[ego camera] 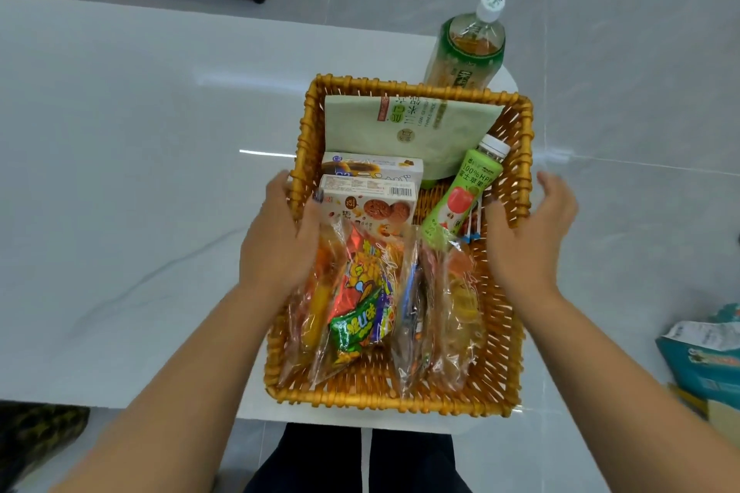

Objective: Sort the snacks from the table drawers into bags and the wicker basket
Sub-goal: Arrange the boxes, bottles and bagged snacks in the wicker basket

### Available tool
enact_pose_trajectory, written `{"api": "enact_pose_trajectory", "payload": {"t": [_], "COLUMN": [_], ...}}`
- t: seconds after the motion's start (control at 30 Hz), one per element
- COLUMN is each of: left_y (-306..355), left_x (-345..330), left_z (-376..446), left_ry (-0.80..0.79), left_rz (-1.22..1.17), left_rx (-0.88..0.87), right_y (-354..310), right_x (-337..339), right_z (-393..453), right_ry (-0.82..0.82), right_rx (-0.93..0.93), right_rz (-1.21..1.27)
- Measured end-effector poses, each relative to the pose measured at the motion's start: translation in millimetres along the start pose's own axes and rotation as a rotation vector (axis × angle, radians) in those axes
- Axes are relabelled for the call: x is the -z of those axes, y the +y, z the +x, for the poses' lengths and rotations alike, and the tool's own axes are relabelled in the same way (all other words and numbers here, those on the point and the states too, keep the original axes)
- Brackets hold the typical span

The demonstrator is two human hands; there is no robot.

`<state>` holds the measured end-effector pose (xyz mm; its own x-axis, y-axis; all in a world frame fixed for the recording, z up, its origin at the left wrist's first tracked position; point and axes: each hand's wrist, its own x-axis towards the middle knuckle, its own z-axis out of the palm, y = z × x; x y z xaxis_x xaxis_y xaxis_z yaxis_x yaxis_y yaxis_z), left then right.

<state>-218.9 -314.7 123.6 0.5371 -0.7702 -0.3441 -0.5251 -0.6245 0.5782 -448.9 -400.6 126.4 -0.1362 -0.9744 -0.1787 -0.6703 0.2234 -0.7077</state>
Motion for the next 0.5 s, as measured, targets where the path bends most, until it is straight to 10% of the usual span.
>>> {"api": "enact_pose_trajectory", "payload": {"t": [0.27, 0.5], "left_y": [22, 11], "left_x": [-6, -22], "left_z": [102, 112], "left_ry": [-0.069, 0.088], "left_rz": [-0.081, 0.064], "left_rx": [0.025, -0.047], "right_y": [-107, -126], "right_x": [-28, -59], "right_z": [155, 220], "right_ry": [0.008, -0.136], "right_rx": [0.252, 0.073], "right_rz": [-0.032, -0.018]}}
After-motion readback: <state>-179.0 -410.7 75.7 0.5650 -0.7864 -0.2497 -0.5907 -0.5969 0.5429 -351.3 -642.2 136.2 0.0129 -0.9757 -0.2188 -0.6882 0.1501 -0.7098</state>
